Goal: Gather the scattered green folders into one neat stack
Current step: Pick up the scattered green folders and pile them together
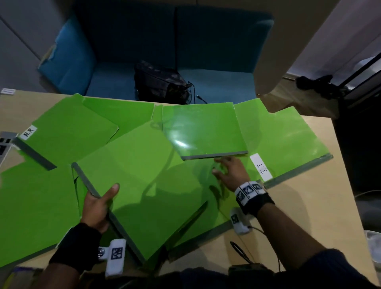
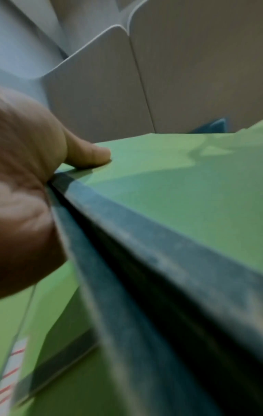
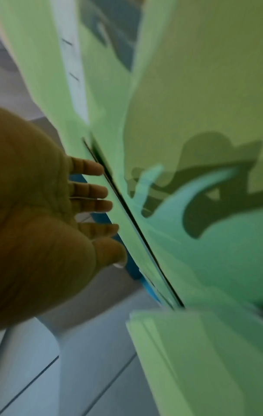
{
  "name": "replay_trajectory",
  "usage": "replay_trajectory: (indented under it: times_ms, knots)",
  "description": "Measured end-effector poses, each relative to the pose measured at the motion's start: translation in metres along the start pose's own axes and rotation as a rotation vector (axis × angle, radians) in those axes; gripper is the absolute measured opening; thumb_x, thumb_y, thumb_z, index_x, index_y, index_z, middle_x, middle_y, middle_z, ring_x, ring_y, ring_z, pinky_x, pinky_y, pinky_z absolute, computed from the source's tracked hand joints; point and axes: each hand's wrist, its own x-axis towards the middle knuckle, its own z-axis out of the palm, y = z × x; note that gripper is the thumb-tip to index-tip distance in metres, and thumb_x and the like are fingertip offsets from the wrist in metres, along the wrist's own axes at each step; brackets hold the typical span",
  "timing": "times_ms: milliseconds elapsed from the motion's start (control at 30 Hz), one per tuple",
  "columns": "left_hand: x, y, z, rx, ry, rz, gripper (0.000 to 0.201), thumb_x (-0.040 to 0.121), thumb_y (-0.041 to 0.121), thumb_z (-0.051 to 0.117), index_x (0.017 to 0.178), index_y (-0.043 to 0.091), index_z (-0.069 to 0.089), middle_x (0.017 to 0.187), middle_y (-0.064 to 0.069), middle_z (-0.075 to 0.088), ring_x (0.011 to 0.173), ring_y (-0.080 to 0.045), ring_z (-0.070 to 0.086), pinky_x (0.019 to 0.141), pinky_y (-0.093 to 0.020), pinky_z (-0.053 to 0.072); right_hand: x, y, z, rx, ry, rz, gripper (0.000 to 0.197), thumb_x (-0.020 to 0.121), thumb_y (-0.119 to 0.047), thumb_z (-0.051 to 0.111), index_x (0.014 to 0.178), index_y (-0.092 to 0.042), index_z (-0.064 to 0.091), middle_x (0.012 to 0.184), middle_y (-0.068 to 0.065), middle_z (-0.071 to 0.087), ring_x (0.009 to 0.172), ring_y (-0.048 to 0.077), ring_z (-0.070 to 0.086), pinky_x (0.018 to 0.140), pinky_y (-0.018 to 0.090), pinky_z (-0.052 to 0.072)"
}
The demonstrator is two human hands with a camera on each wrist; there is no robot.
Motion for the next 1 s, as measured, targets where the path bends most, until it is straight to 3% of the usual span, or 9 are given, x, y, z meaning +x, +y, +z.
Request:
replay_trajectory:
  times_ms: [133, 233, 367, 467, 600, 700, 767, 867, 1000]
  knots:
    - [0.015, -0.008, -0.034, 0.011, 0.102, -0.014, 0.027, 0.077, 0.021, 0.077, 0.099, 0.015, 0.062, 0.105, -0.019, 0.063, 0.097, -0.031, 0.058, 0.099, -0.061, 0.043, 0.037, 0.017, -0.017, -0.316, -0.132, 0.013, 0.074, 0.094, -0.052, 0.052, 0.156, -0.033, 0.016, 0.165, 0.000, 0.011, 0.150, 0.026, 0.015, 0.120, 0.049, 0.017]
    - [0.024, -0.009, -0.058, -0.010, 0.185, -0.011, 0.020, 0.079, 0.021, 0.076, 0.094, 0.019, 0.064, 0.102, -0.016, 0.063, 0.098, -0.034, 0.059, 0.094, -0.063, 0.045, 0.039, 0.024, -0.010, -0.456, -0.292, -0.074, 0.086, 0.091, -0.049, 0.058, 0.156, -0.034, 0.004, 0.165, 0.002, 0.010, 0.150, 0.029, 0.015, 0.119, 0.052, 0.019]
    - [0.031, -0.012, -0.085, -0.018, 0.277, -0.046, 0.021, 0.080, 0.024, 0.076, 0.096, 0.016, 0.066, 0.100, -0.013, 0.065, 0.098, -0.034, 0.060, 0.090, -0.057, 0.047, 0.010, 0.020, 0.008, -0.403, -0.200, -0.144, 0.084, 0.088, -0.044, 0.064, 0.155, -0.021, 0.018, 0.131, 0.003, 0.053, 0.123, 0.025, 0.047, 0.111, 0.041, 0.034]
    - [0.031, -0.028, -0.090, 0.051, 0.344, -0.088, 0.041, 0.085, 0.021, 0.073, 0.117, -0.001, 0.059, 0.106, -0.016, 0.061, 0.093, -0.028, 0.057, 0.082, -0.044, 0.046, -0.018, 0.033, 0.014, -0.565, -0.164, -0.234, 0.047, 0.093, -0.058, 0.047, 0.125, -0.026, 0.060, 0.119, -0.001, 0.055, 0.119, 0.021, 0.047, 0.108, 0.040, 0.033]
    - [0.027, -0.051, -0.092, 0.280, 0.376, -0.182, 0.039, 0.089, 0.025, 0.068, 0.099, -0.008, 0.052, 0.103, -0.028, 0.058, 0.085, -0.029, 0.050, 0.074, -0.037, 0.038, -0.037, 0.054, 0.010, -0.440, -0.208, -0.203, 0.051, 0.088, -0.063, 0.050, 0.100, -0.021, 0.076, 0.124, -0.002, 0.056, 0.117, 0.019, 0.050, 0.100, 0.038, 0.041]
    - [0.027, -0.056, -0.094, 0.336, 0.340, -0.202, 0.053, 0.090, 0.026, 0.066, 0.115, -0.017, 0.051, 0.117, -0.035, 0.058, 0.088, -0.031, 0.050, 0.077, -0.036, 0.038, -0.028, 0.067, -0.006, -0.228, -0.081, -0.084, 0.056, 0.082, -0.058, 0.062, 0.123, -0.020, 0.065, 0.126, 0.006, 0.056, 0.111, 0.027, 0.058, 0.095, 0.038, 0.048]
    - [0.029, -0.061, -0.097, 0.329, 0.338, -0.210, 0.057, 0.090, 0.027, 0.067, 0.124, -0.015, 0.048, 0.122, -0.033, 0.057, 0.095, -0.038, 0.055, 0.078, -0.035, 0.038, -0.015, 0.077, -0.014, -0.211, 0.097, 0.066, 0.075, 0.077, -0.049, 0.075, 0.139, -0.015, 0.051, 0.143, 0.015, 0.046, 0.128, 0.036, 0.049, 0.105, 0.043, 0.041]
    - [0.033, -0.073, -0.101, 0.310, 0.364, -0.217, 0.069, 0.084, 0.039, 0.072, 0.126, -0.009, 0.046, 0.122, -0.035, 0.056, 0.099, -0.046, 0.058, 0.073, -0.043, 0.044, -0.001, 0.085, -0.014, -0.280, -0.010, 0.301, 0.106, 0.075, -0.058, 0.073, 0.154, -0.012, 0.021, 0.161, 0.014, 0.020, 0.146, 0.032, 0.025, 0.116, 0.044, 0.029]
    - [0.035, -0.079, -0.104, 0.327, 0.390, -0.243, 0.072, 0.082, 0.043, 0.072, 0.125, -0.007, 0.044, 0.122, -0.035, 0.055, 0.106, -0.049, 0.058, 0.075, -0.050, 0.048, -0.006, 0.084, -0.008, -0.395, -0.078, 0.358, 0.125, 0.061, -0.070, 0.077, 0.154, -0.015, 0.015, 0.155, 0.013, 0.026, 0.142, 0.033, 0.028, 0.111, 0.045, 0.031]
